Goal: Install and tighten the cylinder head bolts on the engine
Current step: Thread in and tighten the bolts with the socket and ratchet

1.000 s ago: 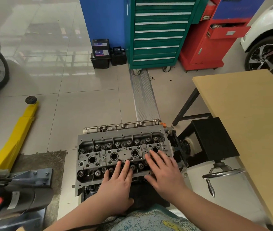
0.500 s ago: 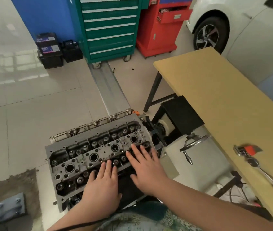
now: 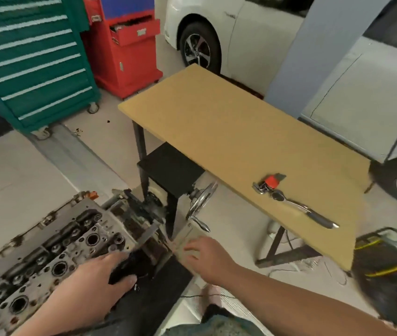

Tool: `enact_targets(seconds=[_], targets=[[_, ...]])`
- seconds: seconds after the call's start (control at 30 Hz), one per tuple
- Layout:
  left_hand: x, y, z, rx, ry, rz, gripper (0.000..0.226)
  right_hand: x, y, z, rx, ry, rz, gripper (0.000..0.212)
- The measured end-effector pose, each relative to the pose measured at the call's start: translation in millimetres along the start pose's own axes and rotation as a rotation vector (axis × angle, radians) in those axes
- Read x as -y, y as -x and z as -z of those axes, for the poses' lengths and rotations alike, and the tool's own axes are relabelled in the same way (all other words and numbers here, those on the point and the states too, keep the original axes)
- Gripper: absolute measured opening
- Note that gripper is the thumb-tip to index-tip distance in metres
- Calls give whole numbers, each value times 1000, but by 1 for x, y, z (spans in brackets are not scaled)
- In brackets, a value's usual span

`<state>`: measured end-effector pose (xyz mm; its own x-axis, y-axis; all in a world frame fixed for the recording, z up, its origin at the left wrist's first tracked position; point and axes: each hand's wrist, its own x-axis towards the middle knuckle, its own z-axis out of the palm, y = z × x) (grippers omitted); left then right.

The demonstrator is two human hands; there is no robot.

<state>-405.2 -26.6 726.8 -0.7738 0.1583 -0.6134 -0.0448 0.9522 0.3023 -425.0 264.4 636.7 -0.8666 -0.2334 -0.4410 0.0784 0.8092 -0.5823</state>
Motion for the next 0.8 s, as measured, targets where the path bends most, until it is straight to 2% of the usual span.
enact_targets(seconds=[0.17, 0.3, 0.37, 0.43, 0.53, 0.63, 0.8], targets=[[-112, -39, 19, 84, 308, -48, 30, -157, -4, 102, -235, 70, -280, 31], [-188, -77, 5, 154, 487, 2, 21, -265, -7, 188, -444, 252, -474, 41], [-224, -96, -6, 196, 550, 39, 24, -315, -7, 219, -431, 306, -524, 47], [-252, -112, -16, 228, 570, 64, 24, -353, -8, 233, -309, 303, -559, 51], [-286, -128, -26, 263, 560, 80, 19, -391, -13, 237, -138, 276, -508, 55], [-314, -141, -31, 305, 583, 97, 19, -408, -17, 229, -166, 335, -430, 46], [-347, -156, -35, 324, 590, 113, 18, -416, -23, 213, -245, 426, -418, 56]])
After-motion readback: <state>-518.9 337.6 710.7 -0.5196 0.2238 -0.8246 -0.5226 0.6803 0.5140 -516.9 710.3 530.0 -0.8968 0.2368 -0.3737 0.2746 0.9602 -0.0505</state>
